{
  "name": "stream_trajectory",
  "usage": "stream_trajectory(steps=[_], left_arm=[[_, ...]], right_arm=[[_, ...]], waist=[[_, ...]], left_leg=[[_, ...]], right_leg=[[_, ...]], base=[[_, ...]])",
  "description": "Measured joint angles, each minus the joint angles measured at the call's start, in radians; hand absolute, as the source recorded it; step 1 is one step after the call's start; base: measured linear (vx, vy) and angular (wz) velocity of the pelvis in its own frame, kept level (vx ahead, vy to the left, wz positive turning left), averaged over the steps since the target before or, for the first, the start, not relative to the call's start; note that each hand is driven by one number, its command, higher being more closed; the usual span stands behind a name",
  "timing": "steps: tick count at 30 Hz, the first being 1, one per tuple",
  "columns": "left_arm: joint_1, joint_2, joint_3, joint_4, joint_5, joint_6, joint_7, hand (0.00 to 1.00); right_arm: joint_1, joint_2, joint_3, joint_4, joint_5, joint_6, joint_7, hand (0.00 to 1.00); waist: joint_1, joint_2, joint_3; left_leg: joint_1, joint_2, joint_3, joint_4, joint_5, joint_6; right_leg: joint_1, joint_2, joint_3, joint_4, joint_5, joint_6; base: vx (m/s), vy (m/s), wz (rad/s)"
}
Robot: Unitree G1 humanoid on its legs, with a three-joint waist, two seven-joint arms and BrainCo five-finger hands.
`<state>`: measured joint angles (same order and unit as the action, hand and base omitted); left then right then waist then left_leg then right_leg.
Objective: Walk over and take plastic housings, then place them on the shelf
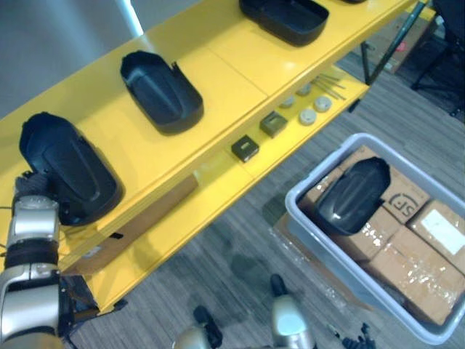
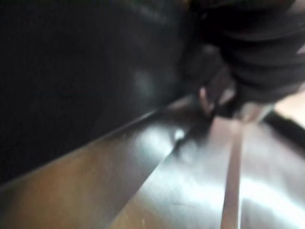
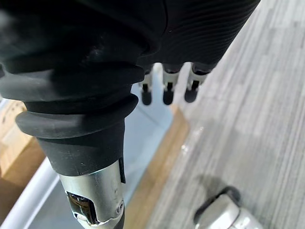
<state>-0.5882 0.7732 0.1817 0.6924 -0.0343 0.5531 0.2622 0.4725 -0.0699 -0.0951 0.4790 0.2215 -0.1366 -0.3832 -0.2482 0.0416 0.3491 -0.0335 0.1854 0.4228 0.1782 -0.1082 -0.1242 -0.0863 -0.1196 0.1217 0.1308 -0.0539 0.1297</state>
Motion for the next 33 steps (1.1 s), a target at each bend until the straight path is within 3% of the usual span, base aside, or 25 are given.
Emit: stream_trajectory(steps=[3,8,11,14,18,19,23,24,28,31,33], left_arm=[[-0.001,-0.004,-0.003,-0.003,-0.001,-0.009,0.059,0.0],[0.0,-0.007,-0.003,-0.004,-0.015,-0.017,0.111,0.0],[-0.002,-0.007,-0.003,-0.005,-0.064,-0.024,0.147,0.0],[-0.009,-0.007,-0.003,-0.006,-0.12,-0.061,0.203,0.0],[-0.061,-0.005,0.005,-0.013,-0.164,-0.178,0.316,0.0],[-0.091,-0.001,0.006,-0.041,-0.166,-0.251,0.378,0.0],[-0.141,0.022,0.006,-0.098,-0.193,-0.391,0.438,0.0],[-0.141,0.038,0.0,-0.119,-0.182,-0.425,0.439,0.0],[-0.167,0.049,-0.01,-0.146,-0.218,-0.461,0.391,0.0],[-0.184,0.068,-0.046,-0.149,-0.356,-0.484,0.307,0.0],[-0.185,0.084,-0.051,-0.186,-0.421,-0.521,0.229,0.0]], right_arm=[[0.001,0.0,0.0,0.002,0.0,0.029,0.017,0.0],[0.002,0.0,-0.001,0.008,-0.006,0.032,0.034,0.0],[0.003,0.0,-0.001,0.018,-0.011,0.023,0.033,0.0],[0.004,0.002,-0.001,0.018,-0.039,-0.013,0.014,0.0],[0.004,0.002,-0.007,0.017,-0.02,-0.053,-0.009,0.0],[0.004,0.003,-0.006,0.016,-0.021,-0.065,-0.009,0.0],[0.004,0.004,-0.005,0.015,-0.021,-0.079,-0.008,0.0],[0.002,0.004,-0.005,0.015,-0.021,-0.08,-0.008,0.0],[0.001,0.004,-0.005,0.019,-0.031,-0.057,-0.013,0.0],[-0.023,0.002,-0.004,0.054,-0.043,-0.051,-0.025,0.0],[-0.045,0.002,-0.006,0.093,-0.043,-0.051,-0.049,0.0]], waist=[[0.0,-0.002,0.016],[-0.002,-0.002,0.016],[-0.001,-0.002,0.016],[0.0,-0.002,0.016],[0.007,-0.002,0.016],[0.012,-0.002,0.015],[0.013,0.006,0.002],[0.013,0.011,-0.018],[0.017,0.023,-0.066],[0.023,0.033,-0.107],[0.049,0.033,-0.134]], left_leg=[[-0.002,0.003,0.0,0.008,-0.003,-0.001],[-0.006,0.011,0.001,0.024,-0.015,-0.003],[-0.01,0.013,0.0,0.034,-0.02,-0.002],[-0.008,0.013,-0.002,0.038,-0.02,-0.001],[0.008,0.012,-0.009,0.037,-0.02,-0.001],[0.019,0.01,-0.021,0.036,-0.019,-0.001],[0.035,0.002,-0.038,0.019,-0.016,0.0],[0.038,-0.003,-0.045,0.004,-0.009,-0.001],[0.084,-0.008,-0.061,-0.039,0.012,-0.006],[0.098,-0.013,-0.089,-0.061,0.025,-0.005],[0.107,-0.014,-0.095,-0.075,0.033,-0.006]], right_leg=[[0.0,0.001,0.0,0.002,0.0,0.0],[0.0,0.005,0.001,0.004,0.0,0.0],[0.0,0.006,0.002,0.004,0.0,0.0],[0.004,0.005,0.001,0.005,0.0,0.0],[0.025,0.005,-0.008,0.005,0.0,0.0],[0.043,0.003,-0.015,0.0,-0.001,0.0],[0.072,-0.003,-0.035,-0.013,-0.002,-0.001],[0.073,-0.004,-0.039,-0.019,-0.002,-0.001],[0.127,-0.004,-0.071,-0.04,-0.003,-0.003],[0.155,-0.006,-0.101,-0.048,-0.004,-0.005],[0.163,-0.005,-0.112,-0.051,-0.006,-0.008]], base=[[0.0,0.0,0.0],[0.0,0.0,-0.01],[0.0,0.0,0.0],[0.0,0.0,0.0],[-0.01,0.002,0.05],[-0.01,0.005,0.1],[-0.01,0.003,0.13],[0.01,-0.006,0.15],[0.05,-0.017,0.18],[0.03,-0.014,0.23],[-0.02,-0.008,0.12]])
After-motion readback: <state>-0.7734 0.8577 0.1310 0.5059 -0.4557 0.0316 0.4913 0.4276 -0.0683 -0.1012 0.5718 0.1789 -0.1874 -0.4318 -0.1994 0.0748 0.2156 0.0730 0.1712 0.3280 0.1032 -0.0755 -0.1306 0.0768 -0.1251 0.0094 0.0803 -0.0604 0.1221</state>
